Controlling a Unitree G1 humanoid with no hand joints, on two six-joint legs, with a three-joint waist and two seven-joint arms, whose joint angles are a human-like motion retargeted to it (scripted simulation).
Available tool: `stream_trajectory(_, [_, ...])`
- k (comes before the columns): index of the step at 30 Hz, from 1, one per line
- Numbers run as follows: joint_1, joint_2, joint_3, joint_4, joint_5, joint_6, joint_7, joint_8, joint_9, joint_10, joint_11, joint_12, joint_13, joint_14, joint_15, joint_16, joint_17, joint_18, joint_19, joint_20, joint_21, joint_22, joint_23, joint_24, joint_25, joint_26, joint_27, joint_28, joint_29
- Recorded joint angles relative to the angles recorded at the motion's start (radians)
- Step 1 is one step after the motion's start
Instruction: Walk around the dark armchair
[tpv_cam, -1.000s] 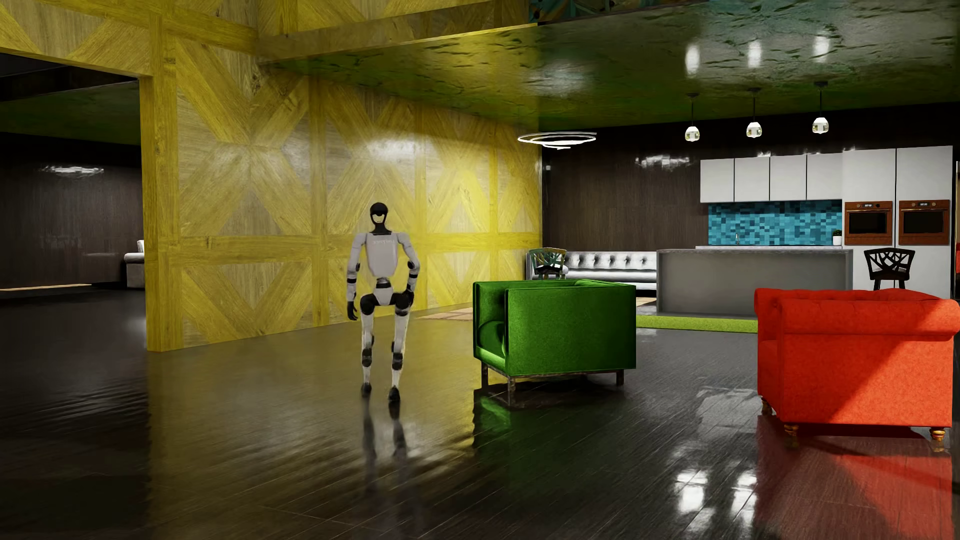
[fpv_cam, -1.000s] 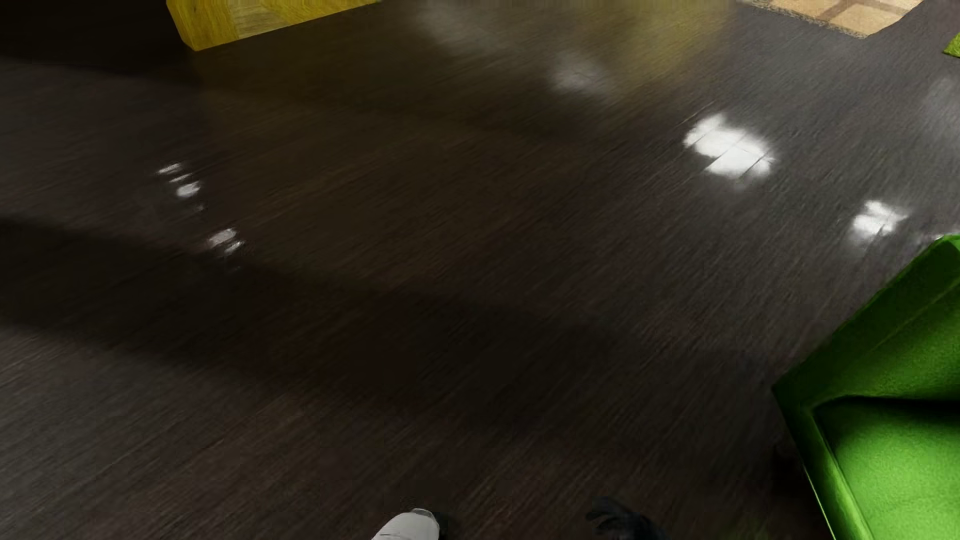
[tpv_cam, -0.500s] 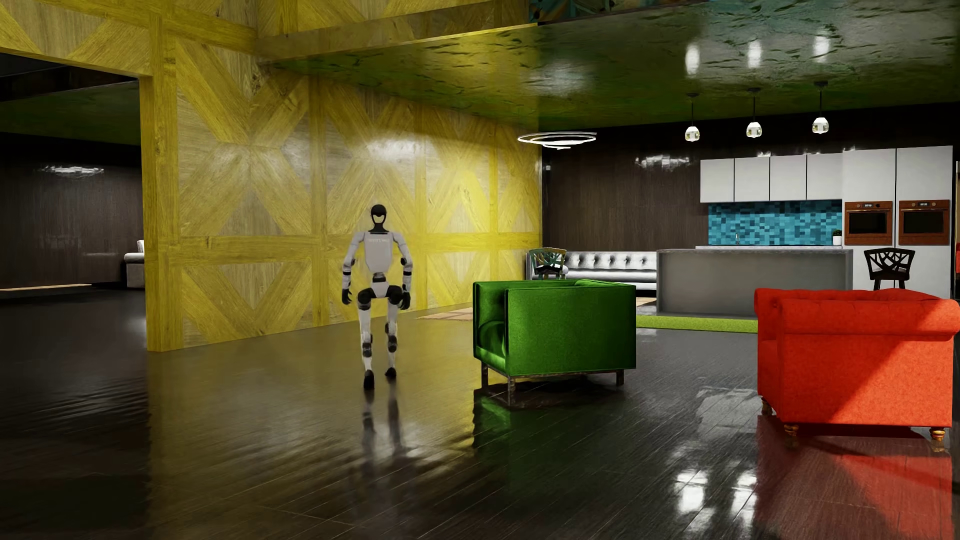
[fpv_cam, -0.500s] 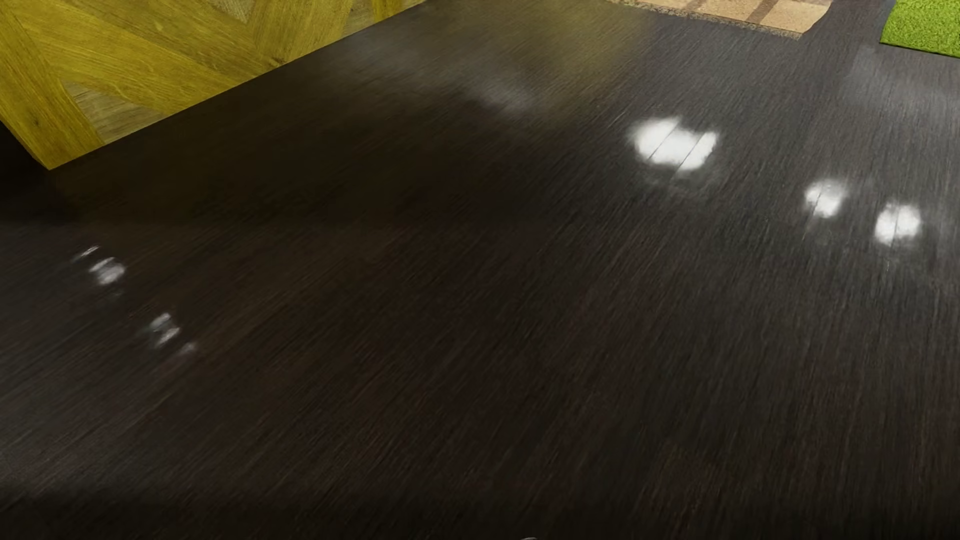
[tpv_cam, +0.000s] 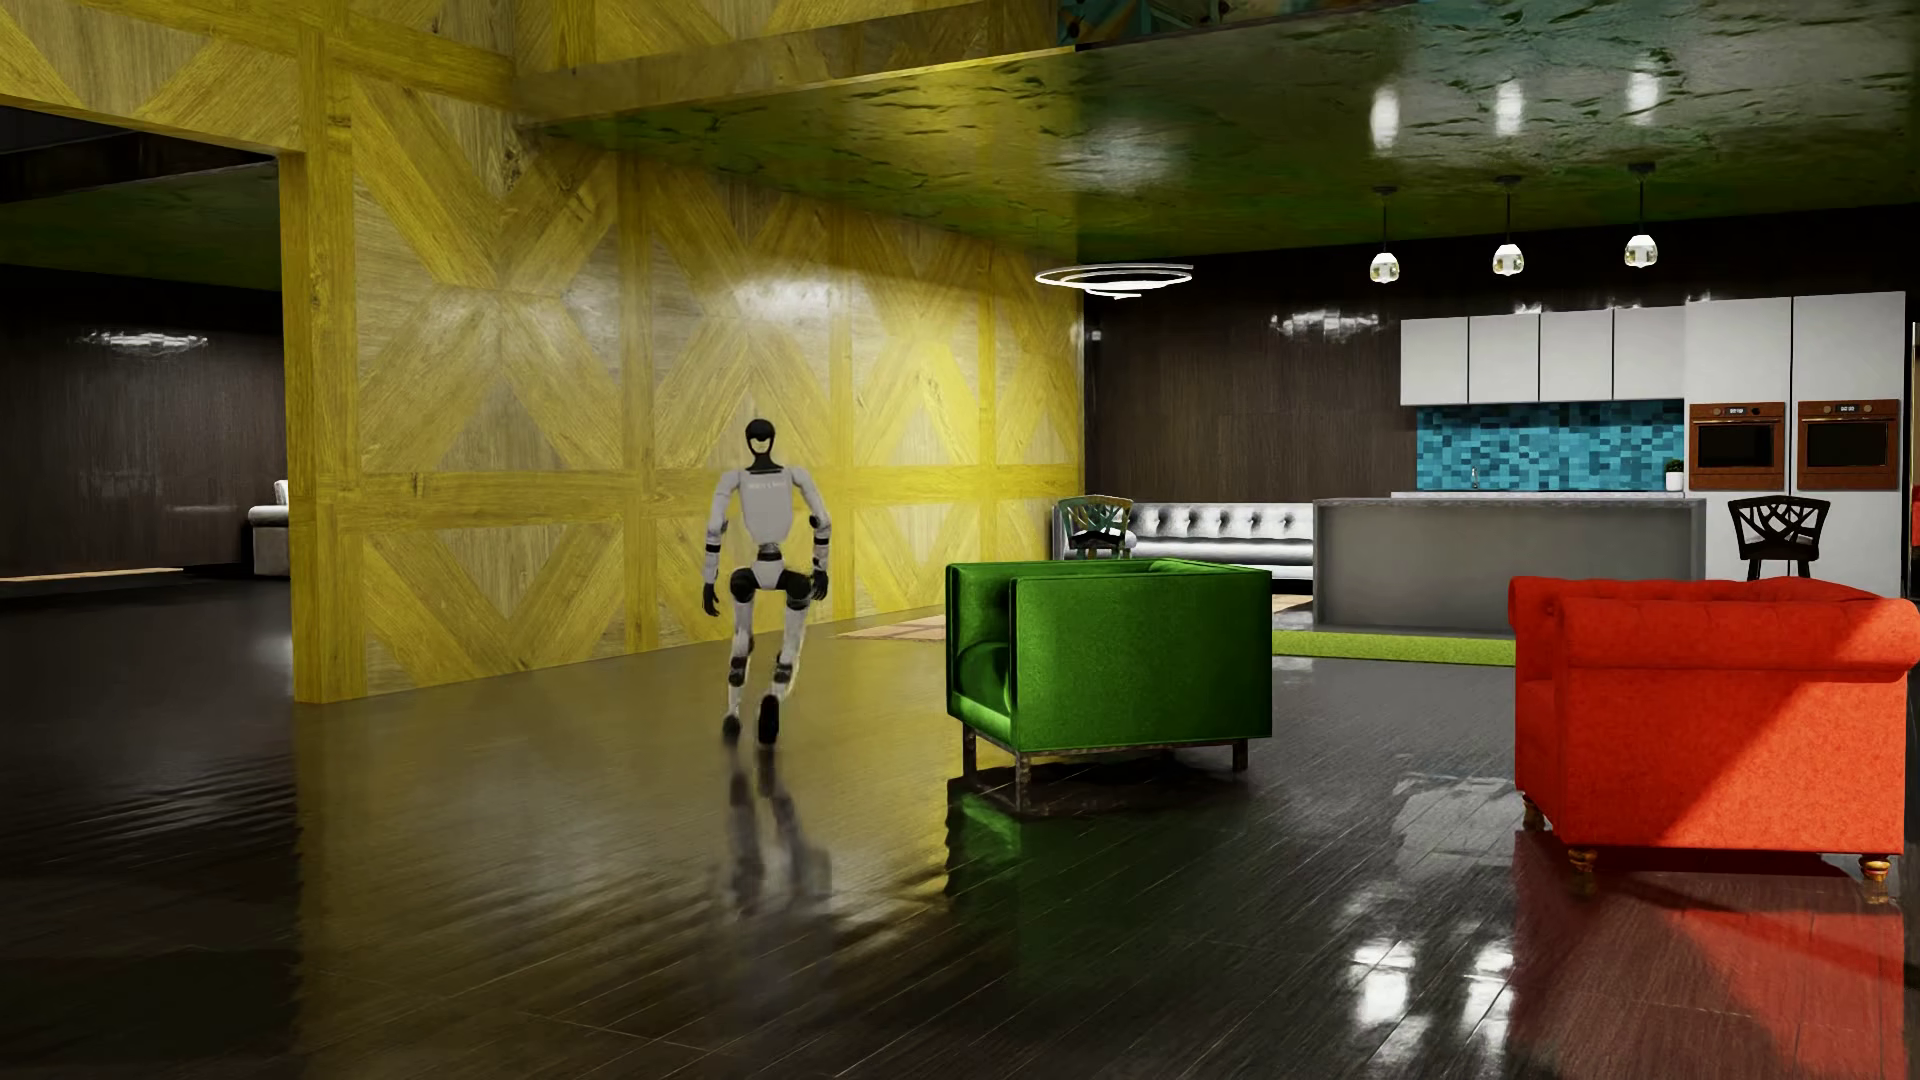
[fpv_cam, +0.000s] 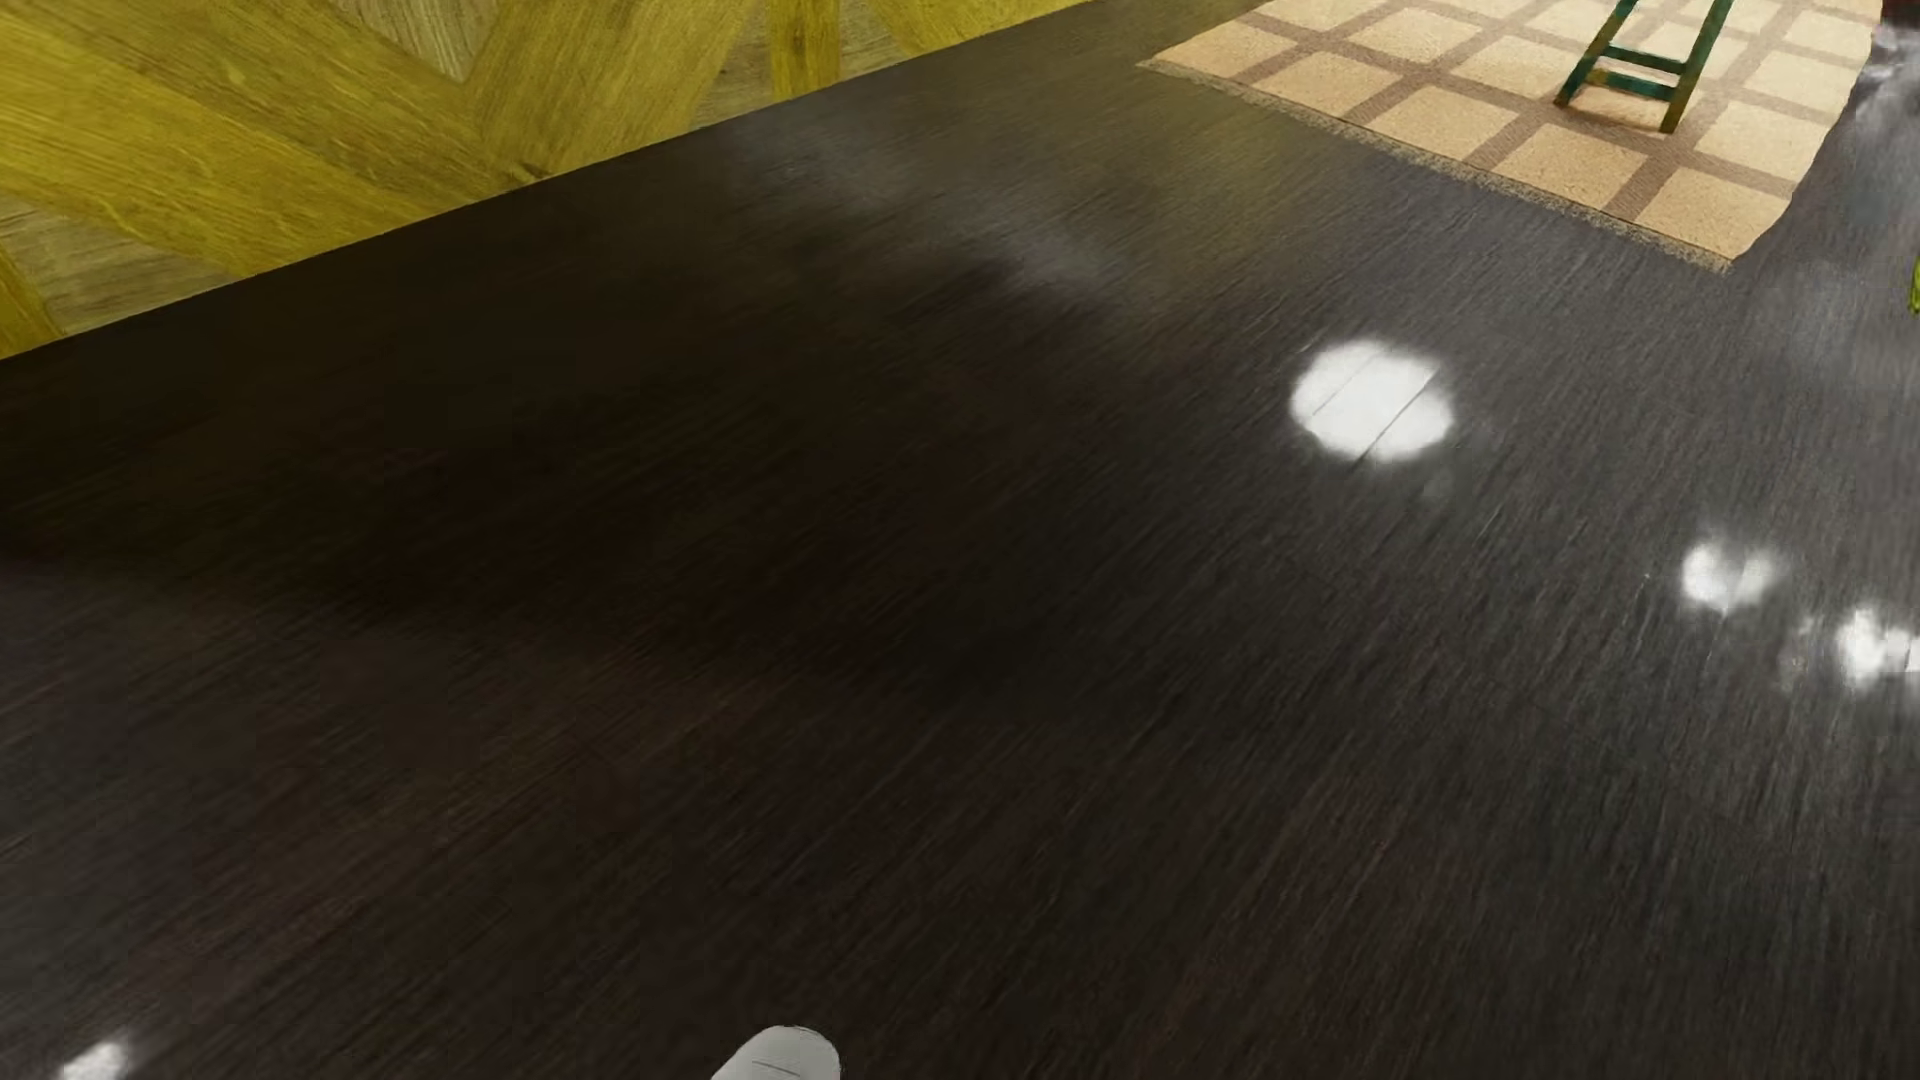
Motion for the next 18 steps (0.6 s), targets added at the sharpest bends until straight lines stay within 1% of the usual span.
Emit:
stream_trajectory(1, [0.059, -0.103, -0.045, -0.003, -0.024, -0.007, 0.0, 0.0, 0.009, -0.005, 0.144, -0.014, -0.007, -0.037, 0.066, -0.014, 0.009, 0.0, 0.0, -0.006, 0.047, 0.014, 0.01, 0.0, 0.0, 0.0, 0.0, 0.0, 0.0])
stream_trajectory(2, [0.146, -0.201, -0.089, 0.029, -0.012, 0.021, 0.0, 0.0, 0.017, -0.041, 0.19, -0.019, 0.005, -0.048, 0.073, -0.03, 0.013, 0.0, 0.0, -0.012, 0.076, 0.007, 0.008, 0.0, 0.0, 0.0, 0.0, 0.0, 0.0])
stream_trajectory(3, [0.239, -0.32, -0.134, 0.039, -0.021, 0.026, 0.0, 0.0, 0.02, -0.094, 0.172, -0.025, 0.003, -0.065, 0.061, -0.037, 0.047, 0.0, 0.0, -0.017, 0.069, -0.011, 0.085, 0.0, 0.0, 0.0, 0.0, 0.0, 0.0])
stream_trajectory(4, [0.329, -0.417, -0.197, 0.061, -0.004, 0.057, 0.0, 0.0, 0.018, -0.154, 0.052, -0.017, 0.042, -0.105, 0.095, -0.034, 0.04, 0.0, 0.0, -0.043, 0.062, -0.073, 0.044, 0.0, 0.0, 0.0, 0.0, 0.0, 0.0])
stream_trajectory(5, [0.422, -0.509, -0.247, 0.072, -0.01, 0.077, 0.0, 0.0, 0.014, -0.207, -0.065, -0.014, 0.058, -0.142, 0.129, -0.035, 0.048, 0.0, 0.0, -0.036, 0.096, -0.112, 0.085, 0.0, 0.0, 0.0, 0.0, 0.0, 0.0])
stream_trajectory(6, [0.505, -0.582, -0.315, 0.083, -0.022, 0.092, 0.0, 0.0, 0.011, -0.247, -0.19, -0.009, 0.091, -0.171, 0.141, -0.025, 0.036, 0.0, 0.0, -0.043, 0.104, -0.168, 0.078, 0.0, 0.0, 0.0, 0.0, 0.0, 0.0])
stream_trajectory(7, [0.581, -0.652, -0.37, 0.082, -0.035, 0.092, 0.0, 0.0, 0.009, -0.275, -0.331, -0.014, 0.116, -0.2, 0.085, -0.01, 0.024, 0.0, 0.0, -0.029, 0.093, -0.221, 0.075, 0.0, 0.0, 0.0, 0.0, 0.0, 0.0])
stream_trajectory(8, [0.644, -0.697, -0.439, 0.077, -0.055, 0.085, 0.0, 0.0, 0.007, -0.292, -0.466, -0.032, 0.134, -0.226, -0.049, 0.013, 0.012, 0.0, 0.0, -0.038, 0.124, -0.249, 0.082, 0.0, 0.0, 0.0, 0.0, 0.0, 0.0])
stream_trajectory(9, [0.686, -0.742, -0.497, 0.077, -0.092, 0.092, 0.0, 0.0, -0.004, -0.293, -0.54, -0.054, 0.166, -0.247, -0.257, 0.033, 0.011, 0.0, 0.0, -0.048, 0.095, -0.265, 0.111, 0.0, 0.0, 0.0, 0.0, 0.0, 0.0])
stream_trajectory(10, [0.738, -0.748, -0.56, 0.086, -0.138, 0.103, 0.0, 0.0, 0.005, -0.287, -0.573, -0.08, 0.196, -0.236, -0.398, 0.041, -0.008, 0.0, 0.0, -0.055, 0.105, -0.262, 0.123, 0.0, 0.0, 0.0, 0.0, 0.0, 0.0])
stream_trajectory(11, [0.785, -0.785, -0.601, 0.106, -0.163, 0.119, 0.0, 0.0, -0.004, -0.286, -0.551, -0.096, 0.229, -0.188, -0.225, 0.044, -0.011, 0.0, 0.0, -0.053, 0.094, -0.246, 0.159, 0.0, 0.0, 0.0, 0.0, 0.0, 0.0])
stream_trajectory(12, [0.808, -0.859, -0.597, 0.133, -0.148, 0.145, 0.0, 0.0, -0.015, -0.262, -0.443, -0.097, 0.248, -0.083, 0.073, 0.038, -0.014, 0.0, 0.0, -0.02, 0.123, -0.239, 0.185, 0.0, 0.0, 0.0, 0.0, 0.0, 0.0])
stream_trajectory(13, [0.774, -0.894, -0.577, 0.176, -0.081, 0.204, 0.0, 0.0, -0.027, -0.179, -0.349, -0.092, 0.243, 0.096, 0.163, 0.019, -0.013, 0.0, 0.0, -0.002, 0.167, -0.213, 0.228, 0.0, 0.0, 0.0, 0.0, 0.0, 0.0])
stream_trajectory(14, [0.732, -0.855, -0.541, 0.157, -0.042, 0.205, 0.0, 0.0, -0.02, -0.041, -0.292, -0.079, 0.225, 0.256, 0.116, 0.009, -0.013, 0.0, 0.0, 0.002, 0.209, -0.168, 0.254, 0.0, 0.0, 0.0, 0.0, 0.0, 0.0])
stream_trajectory(15, [0.611, -0.826, -0.511, 0.143, 0.009, 0.211, 0.0, 0.0, -0.026, 0.15, -0.252, -0.082, 0.214, 0.296, 0.076, 0.007, -0.017, 0.0, 0.0, -0.025, 0.195, -0.143, 0.236, 0.0, 0.0, 0.0, 0.0, 0.0, 0.0])
stream_trajectory(16, [0.544, -0.721, -0.463, 0.154, 0.069, 0.221, 0.0, 0.0, 0.003, 0.325, -0.273, -0.092, 0.203, 0.202, 0.048, 0.005, -0.001, 0.0, 0.0, -0.048, 0.136, -0.132, 0.234, 0.0, 0.0, 0.0, 0.0, 0.0, 0.0])
stream_trajectory(17, [0.433, -0.622, -0.421, 0.105, 0.105, 0.205, 0.0, 0.0, 0.018, 0.456, -0.302, -0.085, 0.167, 0.06, 0.009, 0.001, 0.001, 0.0, 0.0, -0.055, 0.13, -0.122, 0.212, 0.0, 0.0, 0.0, 0.0, 0.0, 0.0])
stream_trajectory(18, [0.327, -0.496, -0.378, 0.082, 0.147, 0.197, 0.0, 0.0, 0.028, 0.517, -0.364, -0.073, 0.14, -0.062, -0.059, -0.006, -0.004, 0.0, 0.0, -0.076, 0.136, -0.117, 0.16, 0.0, 0.0, 0.0, 0.0, 0.0, 0.0])
